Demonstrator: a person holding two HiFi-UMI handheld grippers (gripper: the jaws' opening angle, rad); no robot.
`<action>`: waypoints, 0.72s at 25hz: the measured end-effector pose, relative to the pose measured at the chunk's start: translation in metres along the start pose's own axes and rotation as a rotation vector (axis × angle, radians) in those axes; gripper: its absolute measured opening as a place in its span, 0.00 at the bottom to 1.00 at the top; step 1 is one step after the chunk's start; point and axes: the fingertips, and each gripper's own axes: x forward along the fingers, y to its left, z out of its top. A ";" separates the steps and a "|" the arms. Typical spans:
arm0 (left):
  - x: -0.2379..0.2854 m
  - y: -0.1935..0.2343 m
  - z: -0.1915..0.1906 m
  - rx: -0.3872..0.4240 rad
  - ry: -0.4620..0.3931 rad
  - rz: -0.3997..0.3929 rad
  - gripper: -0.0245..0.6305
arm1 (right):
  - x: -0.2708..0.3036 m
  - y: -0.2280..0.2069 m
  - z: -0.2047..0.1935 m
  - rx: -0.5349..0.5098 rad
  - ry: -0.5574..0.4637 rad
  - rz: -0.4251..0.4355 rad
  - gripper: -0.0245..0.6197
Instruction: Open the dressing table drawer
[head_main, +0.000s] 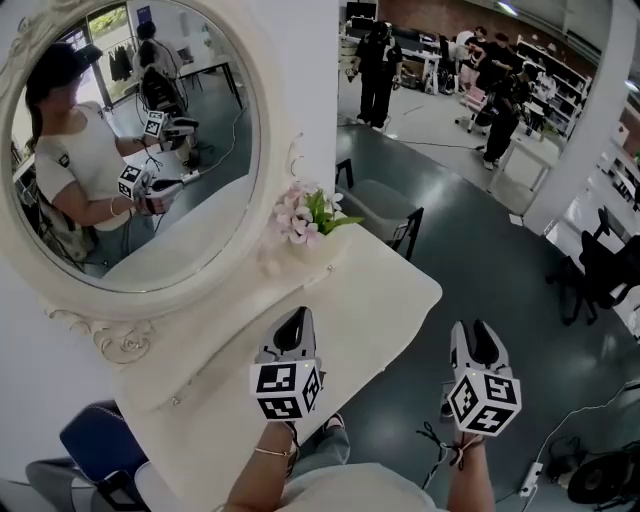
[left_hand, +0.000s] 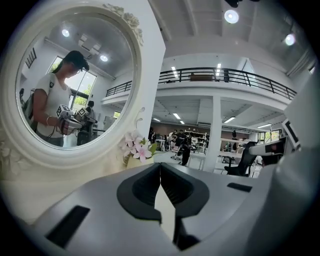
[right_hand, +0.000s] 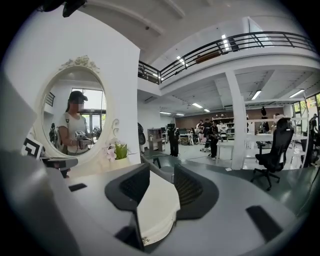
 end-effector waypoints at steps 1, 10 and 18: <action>0.008 0.006 -0.001 -0.010 0.000 0.015 0.07 | 0.011 0.001 0.003 -0.012 0.006 0.010 0.29; 0.057 0.047 -0.003 -0.057 0.016 0.109 0.07 | 0.096 0.016 0.024 -0.053 0.022 0.088 0.29; 0.064 0.069 0.001 -0.025 0.043 0.182 0.07 | 0.142 0.033 0.018 -0.014 0.056 0.162 0.29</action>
